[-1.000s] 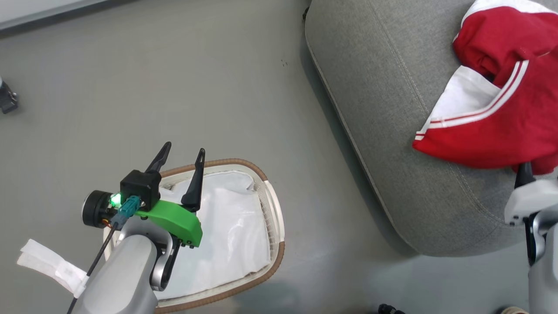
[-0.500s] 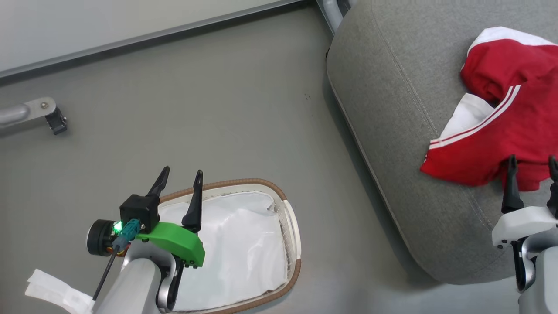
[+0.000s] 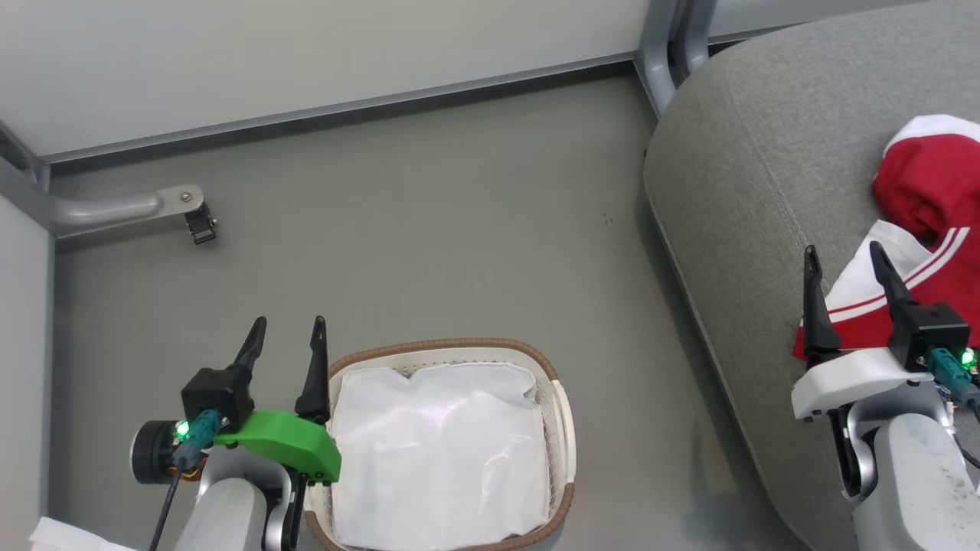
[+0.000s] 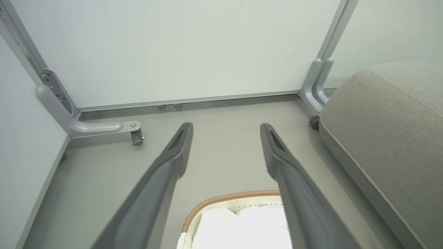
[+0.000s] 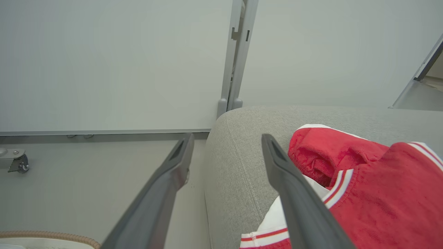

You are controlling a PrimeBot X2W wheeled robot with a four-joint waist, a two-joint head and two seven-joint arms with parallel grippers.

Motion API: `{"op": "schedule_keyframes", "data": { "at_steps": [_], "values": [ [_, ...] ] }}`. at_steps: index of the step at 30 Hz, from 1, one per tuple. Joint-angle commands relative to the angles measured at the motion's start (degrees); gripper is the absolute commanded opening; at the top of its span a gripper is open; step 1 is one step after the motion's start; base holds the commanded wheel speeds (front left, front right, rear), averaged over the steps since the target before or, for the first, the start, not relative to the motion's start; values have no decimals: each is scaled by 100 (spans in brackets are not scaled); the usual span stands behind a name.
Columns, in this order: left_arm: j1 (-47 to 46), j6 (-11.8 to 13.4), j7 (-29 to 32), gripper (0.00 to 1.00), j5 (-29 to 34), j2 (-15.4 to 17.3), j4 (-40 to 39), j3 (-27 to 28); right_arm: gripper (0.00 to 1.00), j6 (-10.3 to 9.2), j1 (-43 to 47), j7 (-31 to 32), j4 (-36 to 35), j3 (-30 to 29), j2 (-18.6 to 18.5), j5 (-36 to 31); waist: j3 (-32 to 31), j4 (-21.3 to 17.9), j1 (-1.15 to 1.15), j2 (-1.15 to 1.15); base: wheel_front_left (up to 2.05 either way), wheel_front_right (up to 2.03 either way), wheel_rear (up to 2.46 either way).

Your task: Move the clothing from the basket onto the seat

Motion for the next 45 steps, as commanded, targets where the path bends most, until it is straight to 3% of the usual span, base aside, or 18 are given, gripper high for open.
{"op": "schedule_keyframes", "data": {
  "at_steps": [1, 16, 31, 32, 37, 45],
  "values": [
    [132, 19, -2, 100, 79, -3, -43, 125, 100, -8, -40, -10, 60, 77, -10, 80, -194, 265, 0, 0, 0, 0, 0],
    [693, -108, -1, 100, 808, -224, -458, 1121, 100, -8, 133, -10, 547, 970, -8, 748, -483, 740, 0, 0, 0, 0, 0],
    [1184, -383, -1, 100, 777, -363, -655, 1203, 100, -8, 494, -10, 669, 1104, -6, 965, -720, 789, 0, 0, 0, 0, 0],
    [1127, -378, 0, 0, 764, -367, -656, 1201, 0, 0, 402, 0, 665, 1106, 20, 936, -722, 789, 0, 0, 0, 0, 0],
    [1142, -375, 14, 0, 733, -401, -412, 1211, 0, 1, 530, 24, 888, 1102, 71, 963, -727, 789, 0, 0, 0, 0, 0],
    [1091, -385, 277, 0, -178, -398, -498, 1317, 0, 0, 551, 290, 776, 997, 64, 1908, -751, 790, 0, 0, 0, 0, 0]
  ]
}}
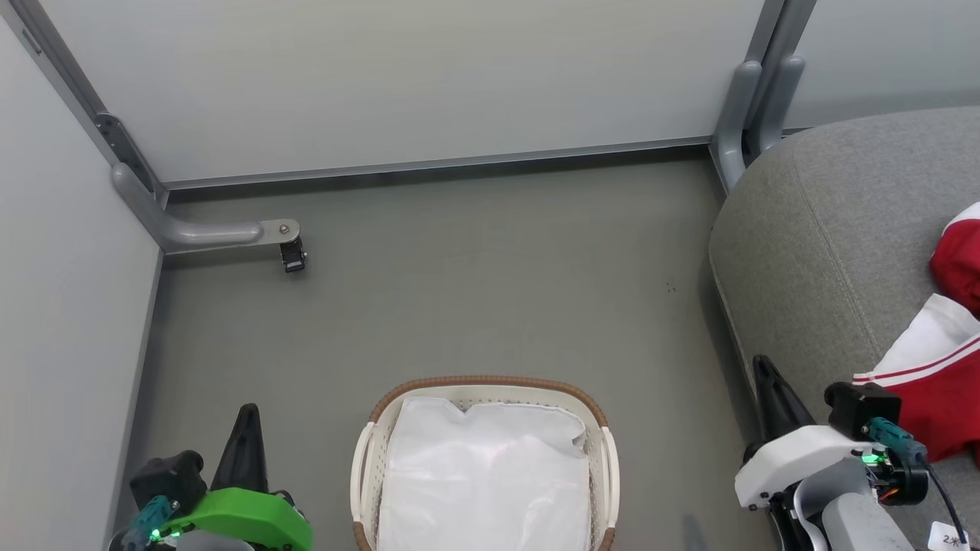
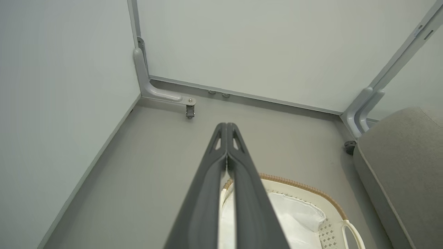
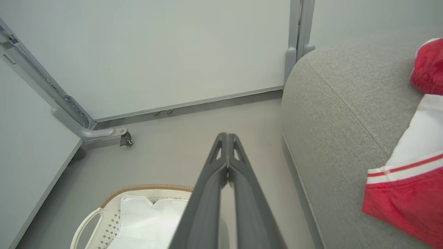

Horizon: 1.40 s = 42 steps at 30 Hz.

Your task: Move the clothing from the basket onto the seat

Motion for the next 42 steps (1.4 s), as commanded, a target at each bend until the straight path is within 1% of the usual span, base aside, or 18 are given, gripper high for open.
{"op": "schedule_keyframes", "data": {
  "at_steps": [1, 12, 20, 42],
  "values": [
    [-59, -10, 50, 0, -267, 12, -135, 50, 0, -1, -50, 58, -140, -34, -21, 285, -4, 0, 0, 0, 0, 0, 0],
    [-77, -25, 324, 0, -1395, 17, -295, 129, 0, -1, 34, 324, -340, -103, -31, 1453, -37, 1, 0, 0, 0, 0, 0],
    [-100, -34, 508, 0, -2104, 20, -385, 187, 0, -2, 72, 506, -450, -160, -37, 2185, -61, 1, 0, 0, 0, 0, 0],
    [-166, -50, 944, 0, -3763, 28, -588, 332, 0, -4, 175, 941, -705, -299, -53, 3907, -125, 2, 0, 0, 0, 0, 0]
  ]
}}
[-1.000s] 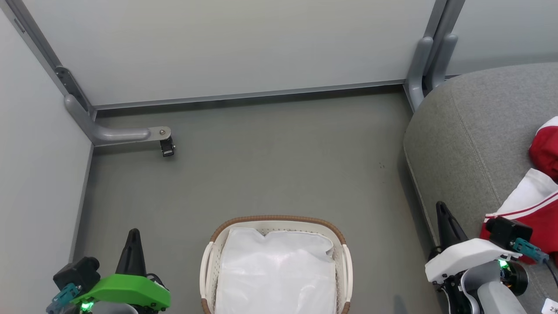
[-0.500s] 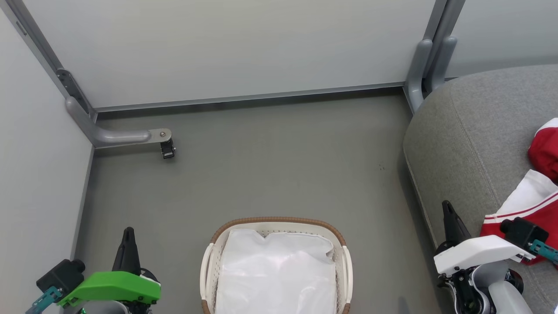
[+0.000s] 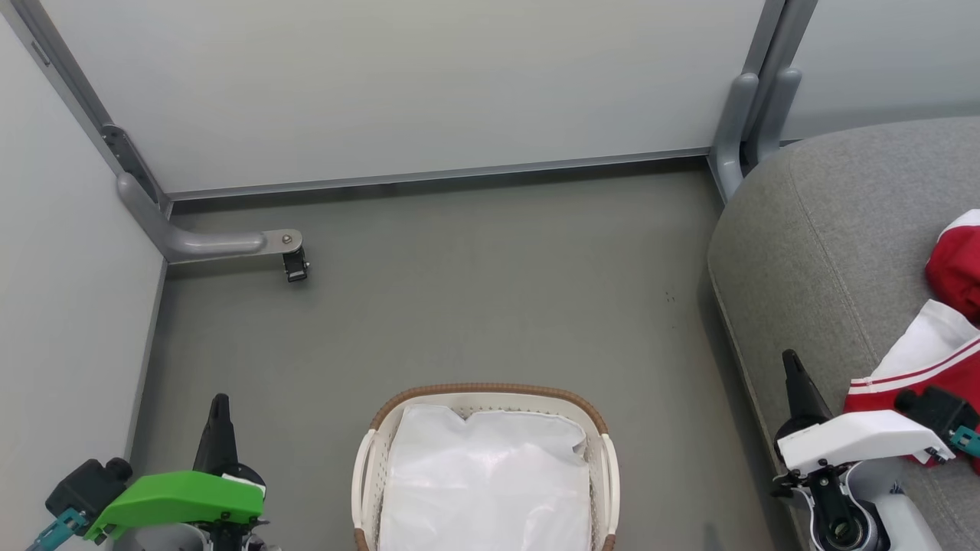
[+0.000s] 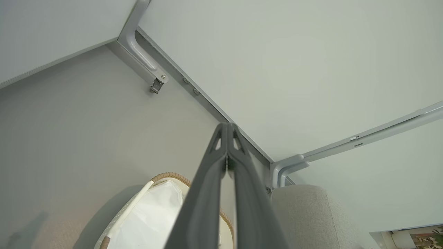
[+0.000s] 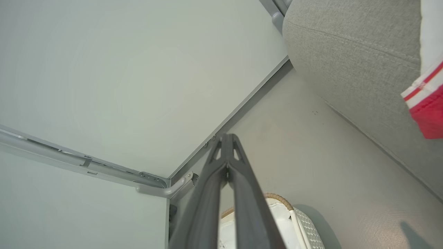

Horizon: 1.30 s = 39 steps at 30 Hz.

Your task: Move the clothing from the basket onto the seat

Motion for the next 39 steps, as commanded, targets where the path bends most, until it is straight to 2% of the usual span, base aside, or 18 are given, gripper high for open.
{"op": "schedule_keyframes", "data": {
  "at_steps": [1, 39],
  "values": [
    [-144, -13, 47, 0, -196, 27, -84, 31, 0, -3, 36, 47, -105, -36, -36, 203, -5, 0, 0, 0, 0, 0, 0],
    [-216, -47, 614, 0, -2344, 39, -349, 219, 0, -5, 166, 612, -426, -216, -54, 2433, -116, 1, 0, 0, 0, 0, 0]
  ]
}}
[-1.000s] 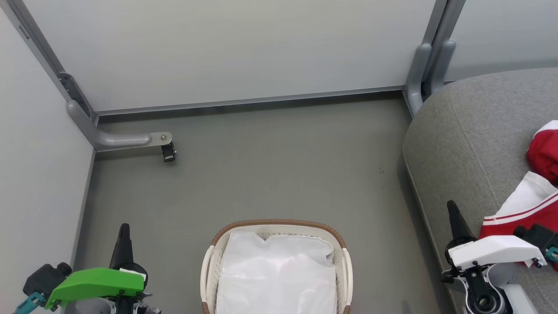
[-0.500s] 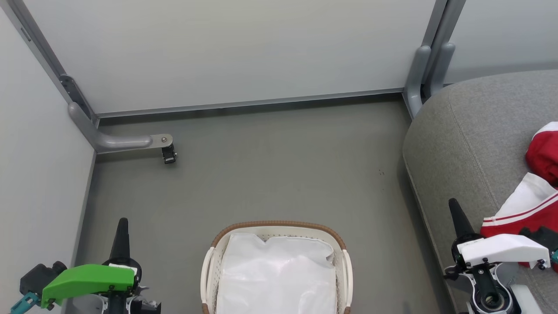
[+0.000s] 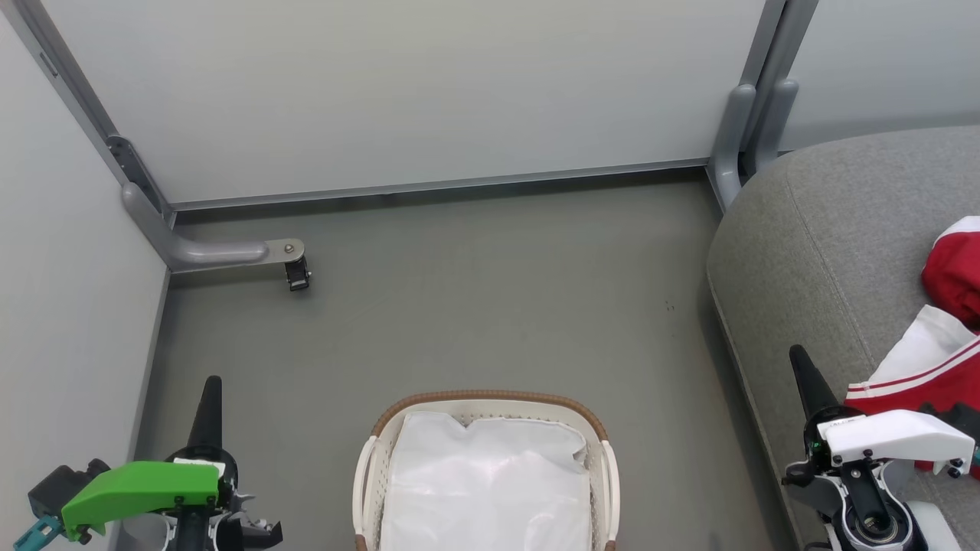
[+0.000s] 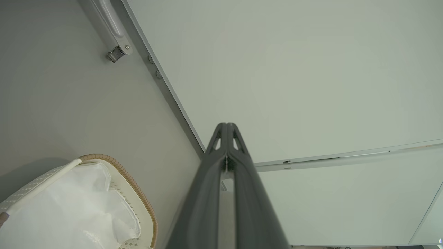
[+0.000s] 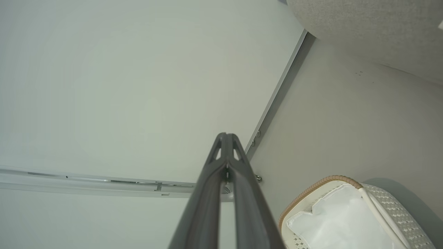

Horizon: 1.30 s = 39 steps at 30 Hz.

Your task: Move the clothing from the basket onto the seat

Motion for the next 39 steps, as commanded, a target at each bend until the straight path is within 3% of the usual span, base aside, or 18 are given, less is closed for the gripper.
{"op": "schedule_keyframes", "data": {
  "at_steps": [1, 39],
  "values": [
    [-126, -37, 40, 0, -150, 35, -70, 24, 0, -4, 60, 35, -69, -30, -33, 149, -4, 0, 0, 0, 0, 0, 0],
    [-159, -55, 430, 0, -1623, 43, -238, 154, 0, -5, 148, 426, -282, -151, -48, 1679, -111, 1, 0, 0, 0, 0, 0]
  ]
}}
